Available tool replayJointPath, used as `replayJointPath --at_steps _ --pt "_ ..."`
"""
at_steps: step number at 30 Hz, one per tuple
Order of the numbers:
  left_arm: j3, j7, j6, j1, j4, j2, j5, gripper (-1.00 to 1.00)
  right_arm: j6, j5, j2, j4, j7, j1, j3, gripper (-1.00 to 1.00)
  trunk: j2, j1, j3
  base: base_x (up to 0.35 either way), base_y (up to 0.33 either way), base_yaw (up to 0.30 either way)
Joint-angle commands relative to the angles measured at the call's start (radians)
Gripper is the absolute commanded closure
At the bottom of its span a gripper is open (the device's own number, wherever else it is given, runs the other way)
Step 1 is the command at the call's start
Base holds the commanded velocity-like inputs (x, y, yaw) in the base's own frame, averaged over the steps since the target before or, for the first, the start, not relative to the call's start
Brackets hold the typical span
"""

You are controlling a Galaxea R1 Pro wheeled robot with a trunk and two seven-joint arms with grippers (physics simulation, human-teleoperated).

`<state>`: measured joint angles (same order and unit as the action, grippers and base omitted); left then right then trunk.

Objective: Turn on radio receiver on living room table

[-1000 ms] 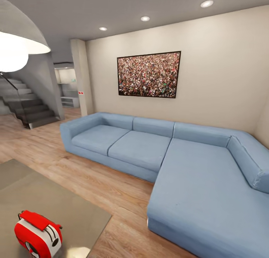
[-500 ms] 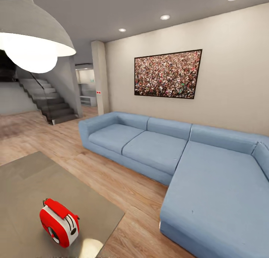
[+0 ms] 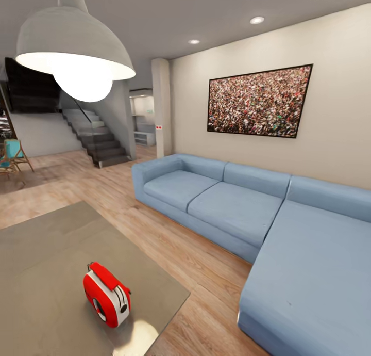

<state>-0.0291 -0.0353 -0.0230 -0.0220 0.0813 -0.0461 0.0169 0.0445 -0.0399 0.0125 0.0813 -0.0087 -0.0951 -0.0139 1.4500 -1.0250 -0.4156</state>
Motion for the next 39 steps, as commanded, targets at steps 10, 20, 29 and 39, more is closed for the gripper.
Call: replayJointPath --at_steps 10,20,29,39 --pt "0.000 0.000 0.000 0.000 0.000 -0.001 0.001 -1.00 0.000 0.000 0.001 0.000 -0.001 0.000 0.000 -1.00 0.000 0.000 -0.002 0.000 0.000 0.275" --pt "0.000 0.000 0.000 0.000 0.001 -0.001 0.002 -1.00 -0.001 -0.003 0.001 0.000 0.005 0.000 -0.001 -1.00 0.000 0.000 -0.004 0.000 0.000 0.166" --pt "0.000 0.001 -0.003 -0.001 0.000 0.000 0.000 -1.00 -0.002 0.000 0.001 0.000 0.007 0.000 -0.001 -1.00 0.000 0.000 -0.004 0.131 -0.054 0.006" --pt "0.000 0.002 -0.006 0.000 0.000 -0.001 0.003 -1.00 -0.001 -0.003 0.000 0.000 0.000 0.000 -0.003 -1.00 0.000 0.000 -0.004 0.160 -0.088 0.038"
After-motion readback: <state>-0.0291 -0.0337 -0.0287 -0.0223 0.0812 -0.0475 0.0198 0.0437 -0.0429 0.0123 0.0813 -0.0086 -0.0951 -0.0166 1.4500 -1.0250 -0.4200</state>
